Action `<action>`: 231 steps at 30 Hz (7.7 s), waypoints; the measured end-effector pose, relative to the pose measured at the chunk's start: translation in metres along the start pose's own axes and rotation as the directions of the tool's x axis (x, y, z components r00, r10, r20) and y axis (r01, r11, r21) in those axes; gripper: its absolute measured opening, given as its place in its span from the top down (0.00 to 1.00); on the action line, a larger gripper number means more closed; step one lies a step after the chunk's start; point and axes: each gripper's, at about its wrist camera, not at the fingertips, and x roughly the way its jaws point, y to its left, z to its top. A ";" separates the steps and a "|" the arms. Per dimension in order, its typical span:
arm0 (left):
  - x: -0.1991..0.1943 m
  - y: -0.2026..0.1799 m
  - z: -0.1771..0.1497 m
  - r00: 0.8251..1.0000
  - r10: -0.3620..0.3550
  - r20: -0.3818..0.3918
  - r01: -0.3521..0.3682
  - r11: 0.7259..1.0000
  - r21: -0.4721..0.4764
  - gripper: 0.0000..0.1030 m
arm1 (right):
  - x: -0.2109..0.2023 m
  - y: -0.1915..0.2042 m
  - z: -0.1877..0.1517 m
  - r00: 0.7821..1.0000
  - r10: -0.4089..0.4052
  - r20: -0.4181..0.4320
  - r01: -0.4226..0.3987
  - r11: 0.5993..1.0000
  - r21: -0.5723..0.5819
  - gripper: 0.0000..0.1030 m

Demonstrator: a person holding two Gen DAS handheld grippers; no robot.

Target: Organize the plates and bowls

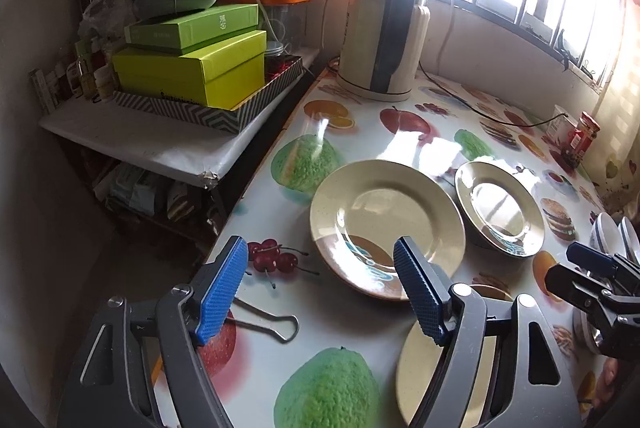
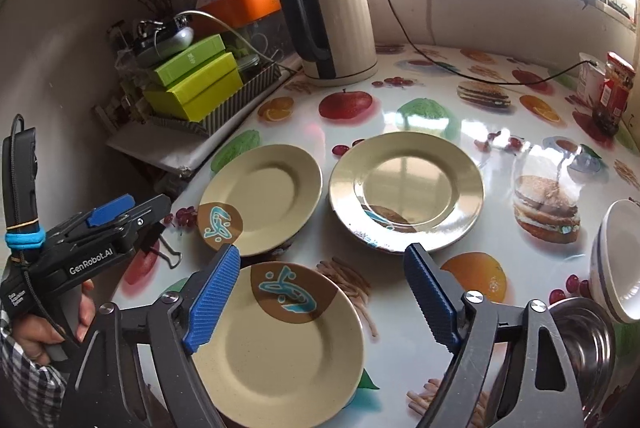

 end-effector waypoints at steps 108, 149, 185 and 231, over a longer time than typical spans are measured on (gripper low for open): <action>-0.003 -0.033 -0.062 0.960 -0.251 -0.128 0.237 0.965 -0.113 0.78 | -0.018 -0.031 -0.066 0.983 0.163 -0.089 -0.149 0.978 0.143 0.84; -0.007 -0.036 -0.064 0.962 -0.240 -0.134 0.228 0.969 -0.097 0.78 | -0.009 -0.035 -0.081 0.981 0.135 -0.140 -0.113 0.982 0.154 0.73; 0.081 -0.108 0.058 0.929 -0.322 -0.180 0.322 0.946 -0.030 0.70 | 0.015 -0.140 0.050 0.997 0.001 -0.076 0.018 0.971 0.237 0.48; 0.133 -0.119 0.052 0.890 -0.370 -0.266 0.362 0.929 -0.080 0.85 | 0.071 -0.159 0.045 0.983 0.088 -0.159 -0.035 0.951 0.306 0.84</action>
